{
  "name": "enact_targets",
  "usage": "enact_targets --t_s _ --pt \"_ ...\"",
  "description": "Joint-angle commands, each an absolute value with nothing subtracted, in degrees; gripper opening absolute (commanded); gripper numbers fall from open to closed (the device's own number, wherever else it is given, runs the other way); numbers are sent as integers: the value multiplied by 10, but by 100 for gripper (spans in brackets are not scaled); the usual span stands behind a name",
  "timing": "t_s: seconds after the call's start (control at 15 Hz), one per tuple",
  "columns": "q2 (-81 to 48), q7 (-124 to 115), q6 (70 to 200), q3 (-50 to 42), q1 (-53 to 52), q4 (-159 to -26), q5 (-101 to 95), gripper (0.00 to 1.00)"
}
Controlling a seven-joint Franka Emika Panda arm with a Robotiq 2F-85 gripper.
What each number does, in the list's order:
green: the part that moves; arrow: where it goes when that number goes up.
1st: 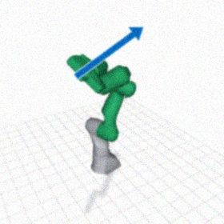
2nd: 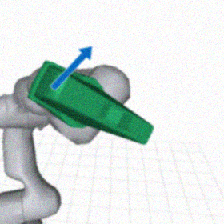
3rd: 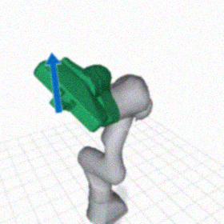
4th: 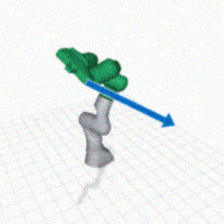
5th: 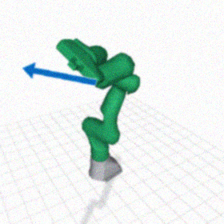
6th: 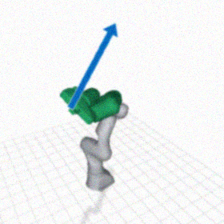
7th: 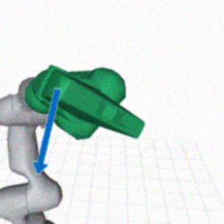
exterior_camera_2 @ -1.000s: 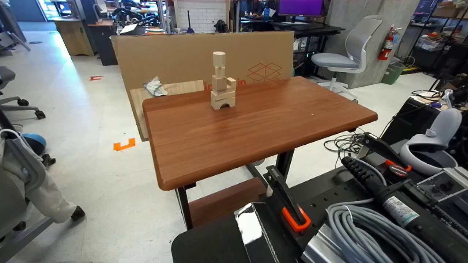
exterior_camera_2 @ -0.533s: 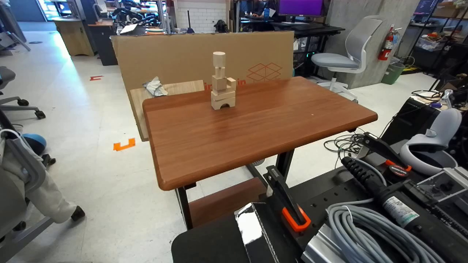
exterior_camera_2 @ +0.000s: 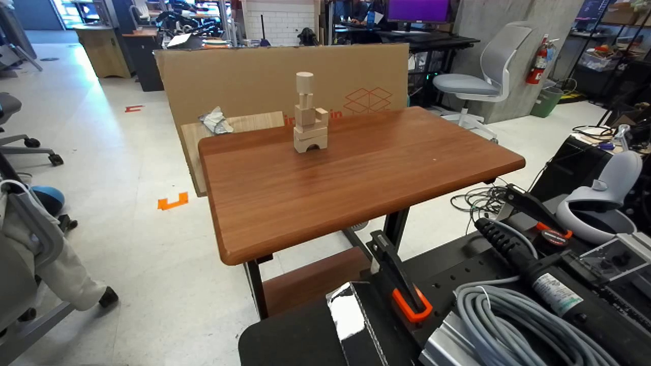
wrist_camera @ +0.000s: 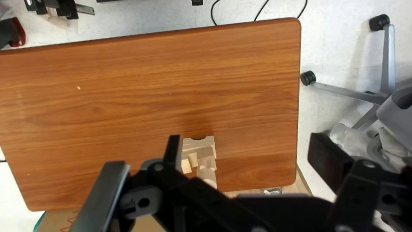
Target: Remove the cylinder from the stack
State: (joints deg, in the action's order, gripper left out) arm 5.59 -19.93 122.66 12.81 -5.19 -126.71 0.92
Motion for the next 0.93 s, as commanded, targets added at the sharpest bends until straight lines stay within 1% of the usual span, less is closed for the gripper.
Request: enact_targets --t_s 0.0,0.4,0.87 --pt "-21 -164 1231 107 -58 -1197 -13 100" --pt "-120 -178 1210 85 -68 -1110 -48 100" --pt "-194 -163 1226 65 -82 -1050 -57 100"
